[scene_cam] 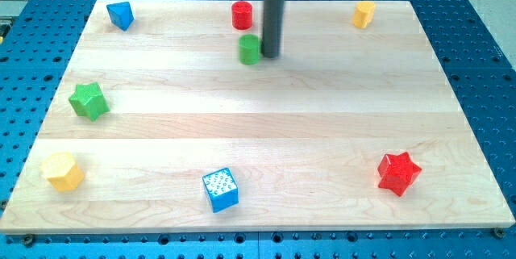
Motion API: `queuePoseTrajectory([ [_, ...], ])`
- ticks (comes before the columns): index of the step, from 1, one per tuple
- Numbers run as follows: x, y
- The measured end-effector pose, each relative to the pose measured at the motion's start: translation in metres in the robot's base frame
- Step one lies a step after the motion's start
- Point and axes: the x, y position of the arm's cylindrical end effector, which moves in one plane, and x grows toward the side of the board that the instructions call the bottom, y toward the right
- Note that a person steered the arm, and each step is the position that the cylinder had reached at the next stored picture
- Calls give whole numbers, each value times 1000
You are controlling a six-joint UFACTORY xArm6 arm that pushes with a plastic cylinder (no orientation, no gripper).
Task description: Slide the green circle into the top left side of the green star
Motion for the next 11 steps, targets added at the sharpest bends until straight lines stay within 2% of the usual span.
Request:
queuePoseTrajectory([
  [1,34,-128],
  [2,16,-74],
  [3,-19,-128],
  [4,7,-199],
  [5,20,-202],
  [6,-3,-183],
  [7,36,-219],
  [8,53,-236],
  [9,91,-228],
  [10,123,-213],
  [11,139,-138],
])
